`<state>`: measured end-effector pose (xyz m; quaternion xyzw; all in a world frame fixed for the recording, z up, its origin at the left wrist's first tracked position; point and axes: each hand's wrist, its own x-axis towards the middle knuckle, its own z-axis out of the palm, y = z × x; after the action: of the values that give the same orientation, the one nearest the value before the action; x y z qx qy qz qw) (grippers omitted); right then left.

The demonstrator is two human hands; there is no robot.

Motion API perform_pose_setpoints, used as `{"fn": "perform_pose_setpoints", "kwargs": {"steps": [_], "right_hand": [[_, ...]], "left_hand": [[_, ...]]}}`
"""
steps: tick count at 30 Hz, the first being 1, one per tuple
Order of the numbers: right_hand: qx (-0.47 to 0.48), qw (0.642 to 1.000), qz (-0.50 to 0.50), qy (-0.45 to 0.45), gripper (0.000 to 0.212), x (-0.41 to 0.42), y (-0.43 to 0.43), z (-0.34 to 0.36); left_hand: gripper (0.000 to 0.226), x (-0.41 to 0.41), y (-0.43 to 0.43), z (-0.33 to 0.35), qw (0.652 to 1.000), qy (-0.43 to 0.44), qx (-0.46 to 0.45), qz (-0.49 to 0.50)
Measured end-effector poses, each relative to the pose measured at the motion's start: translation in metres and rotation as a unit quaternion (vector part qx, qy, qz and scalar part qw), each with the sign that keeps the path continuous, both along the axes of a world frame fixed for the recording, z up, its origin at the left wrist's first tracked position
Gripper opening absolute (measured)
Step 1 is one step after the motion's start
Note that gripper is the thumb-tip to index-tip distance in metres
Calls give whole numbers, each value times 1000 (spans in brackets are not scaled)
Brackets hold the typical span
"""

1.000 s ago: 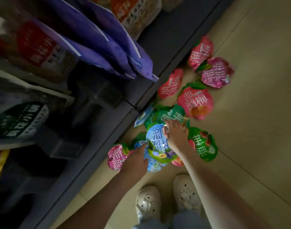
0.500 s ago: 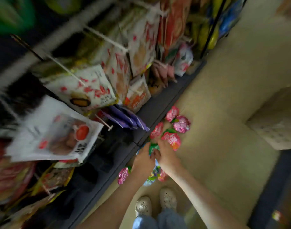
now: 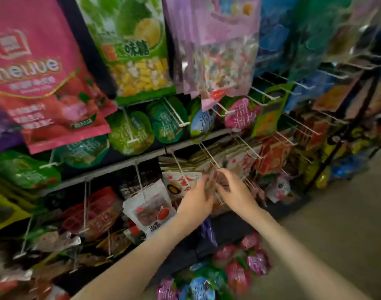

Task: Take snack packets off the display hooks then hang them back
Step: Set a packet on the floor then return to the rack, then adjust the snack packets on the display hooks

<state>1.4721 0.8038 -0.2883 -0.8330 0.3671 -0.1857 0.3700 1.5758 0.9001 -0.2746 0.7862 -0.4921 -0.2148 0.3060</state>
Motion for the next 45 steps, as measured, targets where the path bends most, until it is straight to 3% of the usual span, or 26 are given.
{"fn": "perform_pose_setpoints", "kwargs": {"steps": [6,12,18,27,33,36,40,45], "right_hand": [[6,998,69,1,60,21,-39,23],[52,992,119,-11,71,87,-58,48],[151,984,81,-41,74,182,-68,31],[172,975,45,-132,99,232,-108,-41],[189,978,20,-85,83,218,-143,-63],[259,947,70,-177,77,221,-148,-58],[332,899,109,-266,69,224,-136,-58],[357,870,143,-308,61,199,-111,-62]], "left_hand": [[53,22,-5,19,987,-15,-10,162],[56,81,6,35,971,-66,27,226],[60,146,2,19,968,-137,71,198],[68,167,-60,-28,943,-284,80,153],[72,150,-97,-58,921,-332,79,189],[84,151,-117,-66,896,-377,19,233],[87,155,-129,-80,894,-374,18,244],[91,154,-124,-83,890,-375,-17,258]]}}
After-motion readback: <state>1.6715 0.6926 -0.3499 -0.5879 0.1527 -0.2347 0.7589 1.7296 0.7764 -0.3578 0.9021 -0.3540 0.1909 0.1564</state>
